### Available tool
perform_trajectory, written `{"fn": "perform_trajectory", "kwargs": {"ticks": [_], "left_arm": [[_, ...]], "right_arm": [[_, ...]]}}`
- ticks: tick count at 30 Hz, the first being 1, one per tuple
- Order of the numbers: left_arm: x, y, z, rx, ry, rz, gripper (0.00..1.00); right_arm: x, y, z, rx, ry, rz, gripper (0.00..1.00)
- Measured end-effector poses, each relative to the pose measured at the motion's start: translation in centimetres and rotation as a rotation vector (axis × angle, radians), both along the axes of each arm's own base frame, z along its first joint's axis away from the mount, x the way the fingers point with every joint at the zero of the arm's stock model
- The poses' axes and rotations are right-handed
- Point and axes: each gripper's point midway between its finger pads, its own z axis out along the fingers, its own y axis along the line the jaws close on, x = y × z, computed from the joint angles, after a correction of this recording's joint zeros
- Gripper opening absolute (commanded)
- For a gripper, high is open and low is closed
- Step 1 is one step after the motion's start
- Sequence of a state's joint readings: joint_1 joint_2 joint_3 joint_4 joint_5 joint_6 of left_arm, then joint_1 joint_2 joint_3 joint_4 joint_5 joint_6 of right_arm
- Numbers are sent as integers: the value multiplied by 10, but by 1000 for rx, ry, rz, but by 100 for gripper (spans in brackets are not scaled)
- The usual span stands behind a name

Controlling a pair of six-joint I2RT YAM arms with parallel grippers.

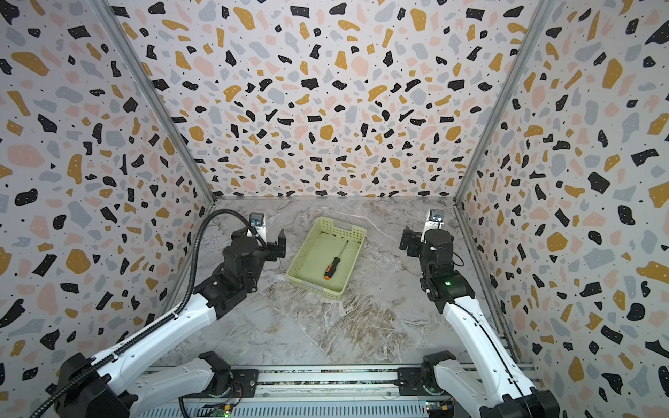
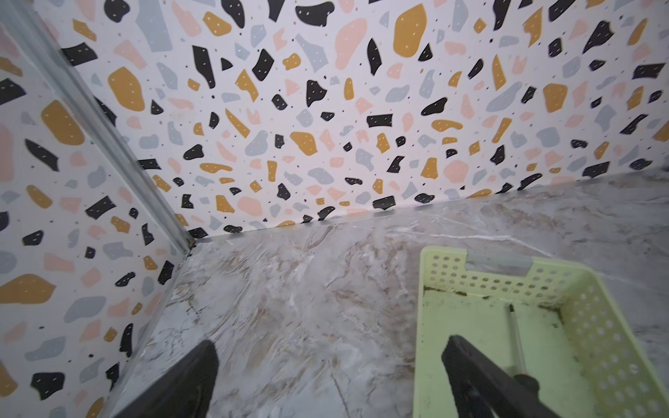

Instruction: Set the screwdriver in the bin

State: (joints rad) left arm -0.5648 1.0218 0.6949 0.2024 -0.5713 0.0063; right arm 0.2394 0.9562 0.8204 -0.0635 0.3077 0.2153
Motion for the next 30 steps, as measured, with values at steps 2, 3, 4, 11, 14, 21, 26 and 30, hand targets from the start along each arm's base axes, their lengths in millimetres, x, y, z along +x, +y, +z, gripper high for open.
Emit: {"fn": "perform_trajectory", "kwargs": {"ticks": [2, 3, 4, 11, 14, 21, 26, 30], "left_arm": [[-8, 20, -19, 6, -32, 45, 100], [-12, 29, -29, 8, -42, 64, 100], [-15, 37, -37, 8, -49, 83, 100], [-22, 82, -60, -6, -117, 234, 100], [-26, 99, -77, 12, -125, 294, 100], [-34, 131, -113, 42, -88, 382, 100], [-31, 135, -116, 4, -112, 373, 100], [-34, 136, -134, -6, -89, 346, 100]], "right_arm": [[1, -2, -1, -2, -6, -10, 99], [2, -2, -4, -3, -7, -12, 99], [2, -2, -6, -5, -9, -11, 99], [-3, 6, -45, -41, -35, 60, 99], [-10, 8, -60, -69, -59, 92, 99], [-18, 7, -87, -129, -112, 109, 99], [-23, 7, -119, -171, -114, 126, 99], [-26, 4, -147, -200, -73, 133, 99]]}}
